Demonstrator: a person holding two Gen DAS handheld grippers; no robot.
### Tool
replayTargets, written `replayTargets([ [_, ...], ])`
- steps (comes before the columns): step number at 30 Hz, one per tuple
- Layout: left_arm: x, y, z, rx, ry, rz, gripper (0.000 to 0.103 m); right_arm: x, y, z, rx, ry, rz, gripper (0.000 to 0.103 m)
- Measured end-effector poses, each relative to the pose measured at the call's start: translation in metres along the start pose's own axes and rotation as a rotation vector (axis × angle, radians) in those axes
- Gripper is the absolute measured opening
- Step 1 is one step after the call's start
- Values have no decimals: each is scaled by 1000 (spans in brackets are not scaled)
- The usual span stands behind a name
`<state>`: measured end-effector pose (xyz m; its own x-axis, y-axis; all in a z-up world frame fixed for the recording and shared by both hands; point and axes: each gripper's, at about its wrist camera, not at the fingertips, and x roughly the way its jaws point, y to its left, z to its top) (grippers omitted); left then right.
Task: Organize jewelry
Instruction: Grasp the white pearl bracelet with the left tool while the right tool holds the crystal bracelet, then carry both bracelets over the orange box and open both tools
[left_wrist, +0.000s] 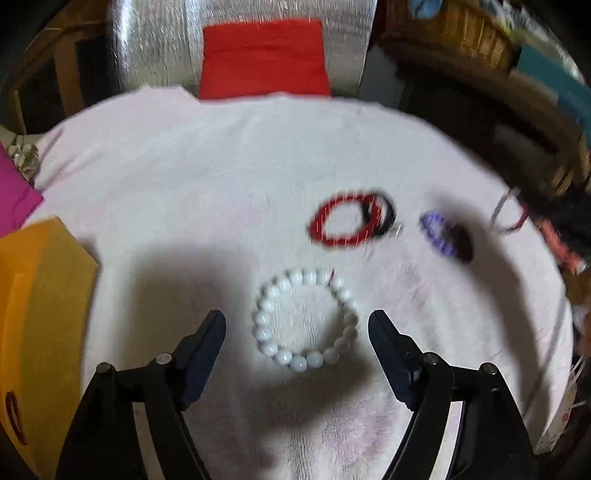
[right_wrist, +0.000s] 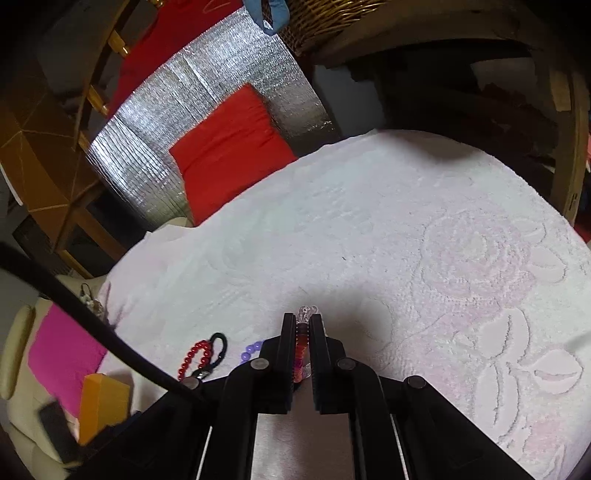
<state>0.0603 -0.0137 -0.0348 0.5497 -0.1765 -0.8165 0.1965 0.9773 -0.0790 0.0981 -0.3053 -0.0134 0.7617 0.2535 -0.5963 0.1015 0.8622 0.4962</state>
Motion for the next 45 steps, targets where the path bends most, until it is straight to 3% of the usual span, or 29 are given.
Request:
replayTargets([
  [1, 7, -2, -1, 7, 14, 18, 80, -1, 0, 0, 5, -1, 5, 8],
  [3, 6, -7, -1, 26, -29, 44, 67, -3, -4, 1, 24, -7, 18, 8],
  [5, 3, -10, 1, 28, -45, 25, 26, -6, -8, 2, 42, -13, 30, 8],
  [6, 3, -11, 2, 31, -44, 19, 20, -7, -9, 3, 51, -16, 38, 8],
  [9, 0, -12, 3, 29, -48, 18, 19, -9, -11, 4, 60, -24, 45, 8],
  [10, -3, -9, 4, 12, -55, 2, 9, -9, -10, 4, 59, -24, 47, 8],
  [17, -42, 8, 4, -52, -145, -43, 10, -11, 9, -2, 21, -34, 94, 8],
  [24, -63, 28, 3, -84, -196, -58, 9, -8, 42, -11, -22, -39, 145, 8],
  [34, -126, 53, -5, -135, -339, -59, 10, -1, 95, -28, -109, -30, 214, 8],
  [38, -151, 73, -13, -167, -399, -13, 10, 0, 133, -43, -152, -9, 286, 8],
  [45, -174, 127, -36, -261, -424, 128, 10, -7, 213, -94, -293, 50, 436, 8],
])
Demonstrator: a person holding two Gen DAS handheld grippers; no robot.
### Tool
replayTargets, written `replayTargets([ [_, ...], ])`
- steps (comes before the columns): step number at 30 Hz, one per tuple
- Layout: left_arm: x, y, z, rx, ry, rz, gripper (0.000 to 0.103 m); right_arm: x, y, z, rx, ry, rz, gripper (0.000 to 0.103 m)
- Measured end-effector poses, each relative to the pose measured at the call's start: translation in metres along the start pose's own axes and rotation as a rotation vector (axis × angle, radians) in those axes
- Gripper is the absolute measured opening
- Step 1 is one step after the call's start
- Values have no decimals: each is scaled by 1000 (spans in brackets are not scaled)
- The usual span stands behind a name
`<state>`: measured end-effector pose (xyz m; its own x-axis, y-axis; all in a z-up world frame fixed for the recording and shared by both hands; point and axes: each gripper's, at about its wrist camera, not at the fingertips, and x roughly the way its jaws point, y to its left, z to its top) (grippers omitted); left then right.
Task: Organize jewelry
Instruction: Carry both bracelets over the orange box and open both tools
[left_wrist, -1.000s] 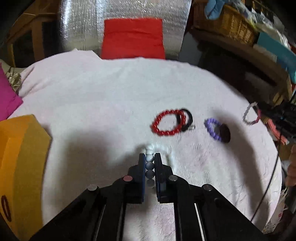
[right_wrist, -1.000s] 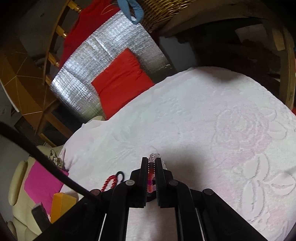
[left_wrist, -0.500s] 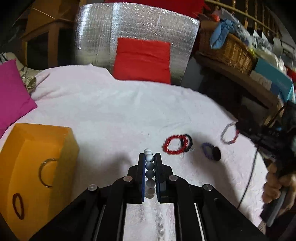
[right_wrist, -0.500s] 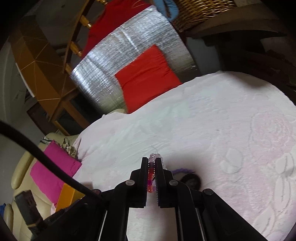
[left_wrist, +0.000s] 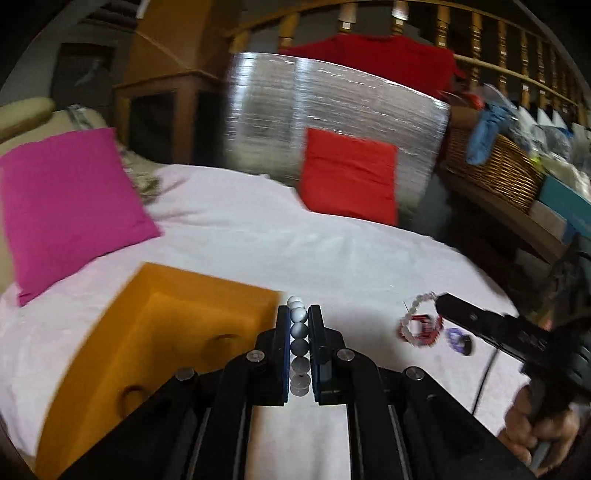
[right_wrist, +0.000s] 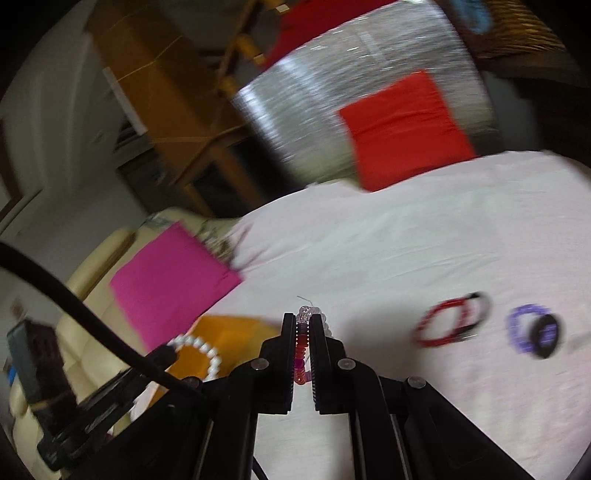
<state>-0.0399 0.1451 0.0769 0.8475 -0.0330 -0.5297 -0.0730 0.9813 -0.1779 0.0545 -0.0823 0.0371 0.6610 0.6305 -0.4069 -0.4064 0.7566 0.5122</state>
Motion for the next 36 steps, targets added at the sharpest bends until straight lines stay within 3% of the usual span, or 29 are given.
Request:
replayTargets([
  [9, -15, 78, -33, -103, 90, 184, 10, 41, 96, -46, -109, 120, 200, 8],
  [15, -13, 116, -60, -189, 191, 269, 10, 70, 125, -77, -131, 210, 246, 8],
  [22, -9, 125, -62, -205, 206, 334, 10, 90, 132, -94, -133, 291, 243, 11],
  [26, -9, 130, -59, -203, 193, 384, 25, 86, 124, -90, -107, 283, 247, 11],
  [29, -6, 121, -56, -163, 177, 412, 29, 80, 114, -82, -89, 253, 211, 11],
  [36, 3, 69, -45, -41, 123, 363, 43, 64, 81, -64, -49, 224, 75, 11],
])
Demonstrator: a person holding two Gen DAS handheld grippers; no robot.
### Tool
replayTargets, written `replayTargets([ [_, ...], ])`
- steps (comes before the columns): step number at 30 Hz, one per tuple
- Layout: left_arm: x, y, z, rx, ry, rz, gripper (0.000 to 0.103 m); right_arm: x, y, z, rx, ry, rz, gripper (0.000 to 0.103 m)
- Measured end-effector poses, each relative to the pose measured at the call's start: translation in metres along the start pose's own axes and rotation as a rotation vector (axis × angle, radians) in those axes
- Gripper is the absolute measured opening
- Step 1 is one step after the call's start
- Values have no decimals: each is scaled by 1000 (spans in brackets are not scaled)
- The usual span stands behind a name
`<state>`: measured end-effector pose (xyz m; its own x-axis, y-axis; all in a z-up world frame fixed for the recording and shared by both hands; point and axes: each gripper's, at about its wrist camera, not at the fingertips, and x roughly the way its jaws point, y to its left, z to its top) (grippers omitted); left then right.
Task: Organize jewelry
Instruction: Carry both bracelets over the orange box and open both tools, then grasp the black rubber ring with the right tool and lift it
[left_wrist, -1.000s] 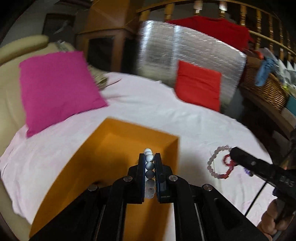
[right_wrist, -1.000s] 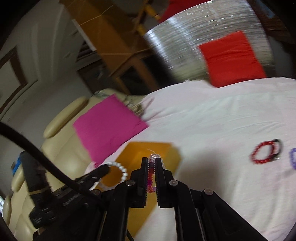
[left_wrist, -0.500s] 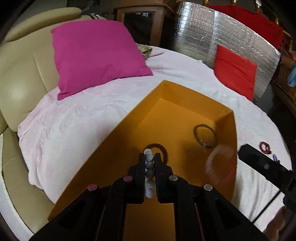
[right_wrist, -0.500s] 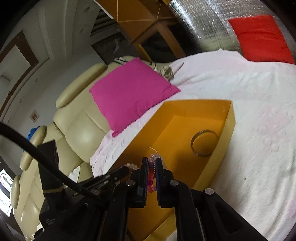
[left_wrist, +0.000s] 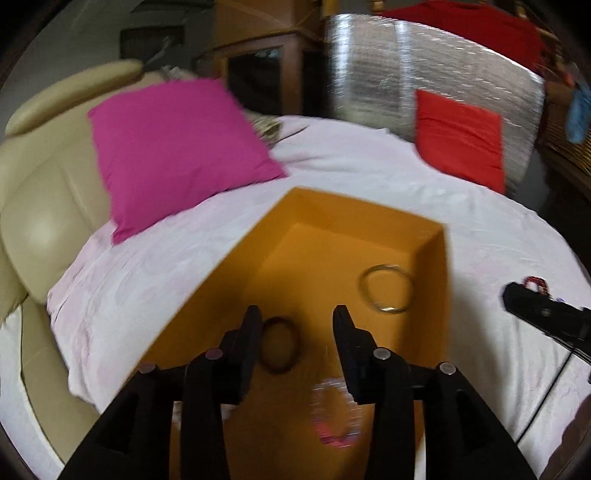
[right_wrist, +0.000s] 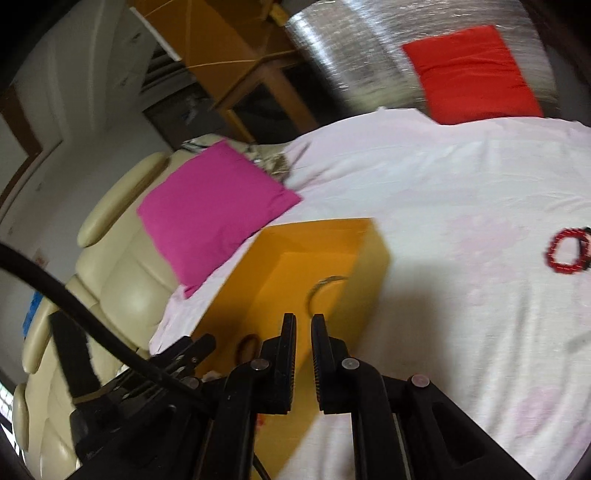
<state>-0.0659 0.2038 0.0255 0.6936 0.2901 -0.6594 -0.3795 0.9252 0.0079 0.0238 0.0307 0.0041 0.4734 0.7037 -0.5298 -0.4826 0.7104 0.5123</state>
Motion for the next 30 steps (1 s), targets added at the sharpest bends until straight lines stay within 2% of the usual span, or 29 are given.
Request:
replayTargets([
  [2, -6, -20, 1, 32, -38, -13, 52, -7, -12, 3, 25, -8, -29, 11],
  [4, -10, -38, 1, 65, -67, -23, 56, -13, -22, 5, 40, -11, -64, 11],
  [9, -13, -82, 0, 149, -99, -38, 60, -32, -59, 12, 118, -6, -157, 11],
  [16, -5, -126, -4, 203, -67, -82, 61, -86, -120, 18, 249, -42, -255, 13],
  [19, -1, -137, -5, 203, -52, -106, 61, -118, -155, 17, 325, -84, -302, 17],
  [24, 14, -157, -3, 195, -13, -142, 61, -157, -205, 19, 441, -122, -360, 17],
  [30, 36, -187, -3, 219, 28, -170, 61, -181, -247, 20, 507, -108, -419, 18],
])
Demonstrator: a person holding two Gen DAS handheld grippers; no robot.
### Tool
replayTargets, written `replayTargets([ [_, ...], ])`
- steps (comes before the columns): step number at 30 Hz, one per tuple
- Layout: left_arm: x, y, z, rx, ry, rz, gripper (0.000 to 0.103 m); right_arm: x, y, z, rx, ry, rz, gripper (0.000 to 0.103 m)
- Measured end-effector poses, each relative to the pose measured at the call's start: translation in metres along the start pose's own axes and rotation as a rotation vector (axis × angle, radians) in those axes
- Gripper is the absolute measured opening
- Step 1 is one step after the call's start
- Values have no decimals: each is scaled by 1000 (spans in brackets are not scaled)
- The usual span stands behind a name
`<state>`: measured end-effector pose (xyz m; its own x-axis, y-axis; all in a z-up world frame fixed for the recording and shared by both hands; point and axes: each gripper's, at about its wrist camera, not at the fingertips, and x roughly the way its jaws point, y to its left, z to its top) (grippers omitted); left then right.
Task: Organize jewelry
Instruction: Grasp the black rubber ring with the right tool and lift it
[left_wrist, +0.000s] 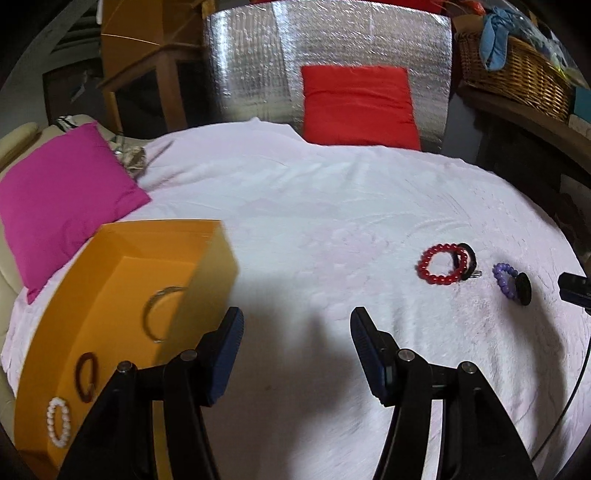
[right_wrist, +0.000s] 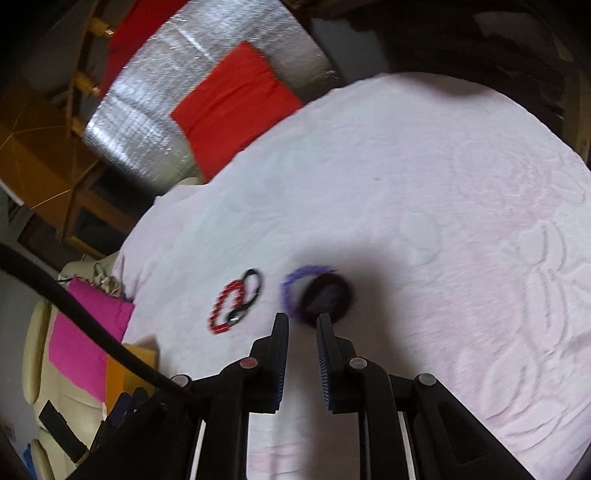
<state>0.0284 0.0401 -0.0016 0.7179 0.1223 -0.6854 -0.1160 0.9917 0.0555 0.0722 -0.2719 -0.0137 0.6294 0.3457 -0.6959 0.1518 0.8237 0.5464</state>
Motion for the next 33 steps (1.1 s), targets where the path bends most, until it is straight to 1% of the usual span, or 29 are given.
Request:
replayTargets([
  [6, 21, -28, 5, 59, 2, -3, 61, 15, -29, 12, 16, 41, -31, 18],
  [8, 28, -36, 7, 82, -7, -4, 61, 21, -35, 17, 14, 49, -18, 18],
  [12, 35, -52, 15, 132, -66, -29, 61, 29, -38, 20, 11, 56, 5, 18],
  [13, 37, -54, 16, 137, -77, -42, 61, 31, -36, 20, 6, 57, 7, 23],
  [14, 39, -57, 18, 141, -86, -60, 61, 35, -33, 21, -1, 59, 3, 35],
  [15, 43, -60, 20, 149, -86, -78, 61, 38, -29, 22, -11, 56, -8, 42],
  [16, 48, -63, 22, 158, -80, -92, 61, 39, -28, 22, -18, 47, -14, 52],
  [18, 60, -68, 26, 163, -51, -117, 61, 42, -24, 20, -54, 21, -30, 52],
  [19, 65, -69, 29, 154, -37, -129, 61, 44, -22, 19, -71, 18, -49, 47],
  [20, 69, -69, 33, 134, -26, -145, 61, 48, -20, 19, -92, 15, -66, 36],
  [21, 72, -69, 37, 115, -21, -160, 61, 51, -20, 19, -103, 14, -73, 33],
  [22, 74, -70, 40, 101, -19, -174, 61, 55, -19, 18, -116, 16, -85, 33],
  [24, 80, -73, 46, 83, -4, -211, 68, 63, -18, 16, -139, 16, -111, 32],
  [25, 83, -76, 47, 85, 13, -224, 74, 64, -16, 15, -143, 6, -112, 28],
  [26, 91, -80, 48, 93, 53, -227, 74, 65, -14, 14, -153, -4, -111, 22],
  [27, 97, -82, 48, 91, 72, -218, 74, 67, -12, 13, -166, 4, -117, 18],
  [28, 105, -82, 47, 79, 111, -212, 74, 69, -10, 12, -174, 8, -126, 14],
  [30, 105, -83, 46, 75, 105, -212, 74, 69, -8, 11, -179, -1, -141, 13],
  [32, 102, -89, 46, 112, 103, -221, 51, 69, -8, 11, -183, 0, -140, 12],
  [33, 100, -92, 44, 141, 100, -212, 49, 68, -8, 11, -183, 2, -139, 12],
])
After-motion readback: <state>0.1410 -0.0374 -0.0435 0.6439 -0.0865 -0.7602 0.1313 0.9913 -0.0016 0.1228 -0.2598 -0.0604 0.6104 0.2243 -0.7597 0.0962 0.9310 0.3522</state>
